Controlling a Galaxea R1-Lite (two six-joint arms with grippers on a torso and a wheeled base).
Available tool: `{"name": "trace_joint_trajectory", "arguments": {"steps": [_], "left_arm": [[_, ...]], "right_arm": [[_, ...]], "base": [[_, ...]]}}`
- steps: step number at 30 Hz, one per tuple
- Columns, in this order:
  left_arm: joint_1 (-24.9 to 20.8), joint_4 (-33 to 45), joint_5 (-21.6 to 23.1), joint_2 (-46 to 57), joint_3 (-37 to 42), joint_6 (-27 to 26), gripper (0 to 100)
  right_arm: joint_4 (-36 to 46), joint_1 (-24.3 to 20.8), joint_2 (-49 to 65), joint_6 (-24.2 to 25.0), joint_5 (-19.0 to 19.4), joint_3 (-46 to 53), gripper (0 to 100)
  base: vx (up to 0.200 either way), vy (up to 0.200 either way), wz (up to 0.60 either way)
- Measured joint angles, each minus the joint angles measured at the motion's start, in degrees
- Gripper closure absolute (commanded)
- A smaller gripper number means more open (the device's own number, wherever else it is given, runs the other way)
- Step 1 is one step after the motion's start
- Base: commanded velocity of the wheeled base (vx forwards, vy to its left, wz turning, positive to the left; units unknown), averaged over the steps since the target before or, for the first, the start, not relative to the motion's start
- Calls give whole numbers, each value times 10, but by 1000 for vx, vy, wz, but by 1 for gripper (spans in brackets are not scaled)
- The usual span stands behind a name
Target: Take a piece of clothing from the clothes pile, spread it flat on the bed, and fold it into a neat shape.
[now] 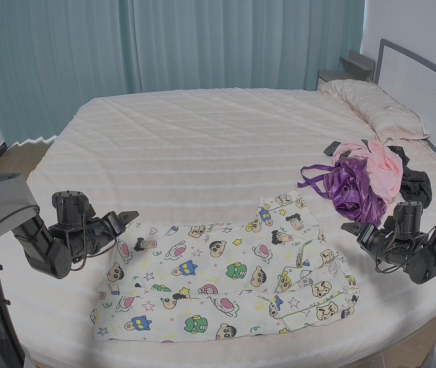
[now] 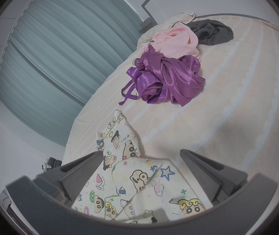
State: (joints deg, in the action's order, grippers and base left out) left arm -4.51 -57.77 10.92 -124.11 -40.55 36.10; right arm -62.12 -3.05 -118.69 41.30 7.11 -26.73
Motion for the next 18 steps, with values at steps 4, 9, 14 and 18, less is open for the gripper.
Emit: {"name": "trace_joint_trajectory", "arguments": {"steps": [4, 9, 14, 18], "left_arm": [[3, 15, -1, -6, -28, -15, 0], [10, 73, -2, -28, -95, -55, 0], [24, 109, -3, -69, -163, -81, 0], [34, 149, -2, -101, -198, -106, 0]], "right_arm": [[0, 0, 0, 0, -1, 0, 0], [0, -1, 0, -1, -1, 0, 0], [0, -3, -1, -1, -1, 0, 0], [0, -5, -3, -2, -1, 0, 0]], "base": [[0, 0, 0], [0, 0, 0], [0, 0, 0], [0, 0, 0]]}}
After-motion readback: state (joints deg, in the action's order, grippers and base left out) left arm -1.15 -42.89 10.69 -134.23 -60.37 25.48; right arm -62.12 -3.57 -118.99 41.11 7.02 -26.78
